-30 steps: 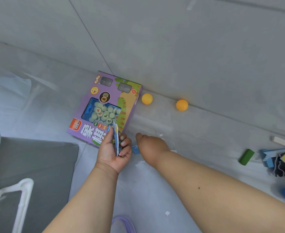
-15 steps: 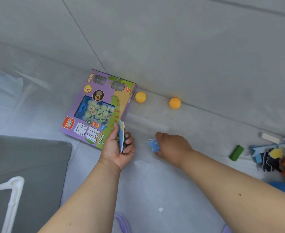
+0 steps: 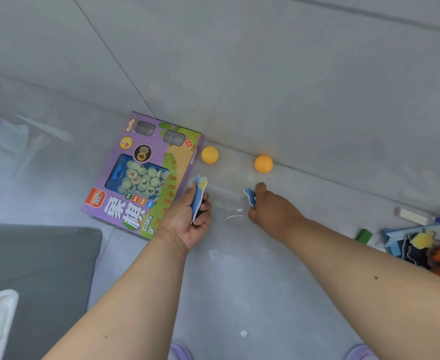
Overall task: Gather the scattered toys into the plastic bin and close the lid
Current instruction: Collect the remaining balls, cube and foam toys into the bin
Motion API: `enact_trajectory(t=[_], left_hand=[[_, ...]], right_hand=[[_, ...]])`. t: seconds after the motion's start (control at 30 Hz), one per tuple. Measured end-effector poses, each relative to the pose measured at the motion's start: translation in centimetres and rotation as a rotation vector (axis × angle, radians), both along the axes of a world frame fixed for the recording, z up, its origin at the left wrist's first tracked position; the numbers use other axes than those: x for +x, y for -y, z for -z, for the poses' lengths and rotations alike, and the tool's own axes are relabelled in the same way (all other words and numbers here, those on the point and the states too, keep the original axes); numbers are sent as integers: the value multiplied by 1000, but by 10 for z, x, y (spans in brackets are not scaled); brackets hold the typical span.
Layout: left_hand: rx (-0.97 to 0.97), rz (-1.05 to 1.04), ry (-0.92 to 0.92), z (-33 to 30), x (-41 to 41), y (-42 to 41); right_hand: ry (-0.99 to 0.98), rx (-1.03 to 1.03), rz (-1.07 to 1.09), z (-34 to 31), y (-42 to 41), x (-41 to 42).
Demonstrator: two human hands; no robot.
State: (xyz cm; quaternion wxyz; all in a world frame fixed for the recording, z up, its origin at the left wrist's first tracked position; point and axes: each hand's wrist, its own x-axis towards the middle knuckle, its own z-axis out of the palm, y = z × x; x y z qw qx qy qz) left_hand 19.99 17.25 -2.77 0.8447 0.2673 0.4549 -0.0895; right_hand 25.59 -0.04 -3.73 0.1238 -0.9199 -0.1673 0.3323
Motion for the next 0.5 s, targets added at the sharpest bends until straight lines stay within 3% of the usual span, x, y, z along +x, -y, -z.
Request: enact_trajectory(t=[0.2, 0.37, 0.5], left_hand=[[560, 280, -76, 6, 30, -8], [922, 579, -89, 3, 62, -12], [1067, 780, -45, 6, 79, -8]], right_hand=[[211, 103, 214, -7, 1, 39], [145, 17, 67, 3, 0, 57], [127, -26, 33, 3, -5, 63]])
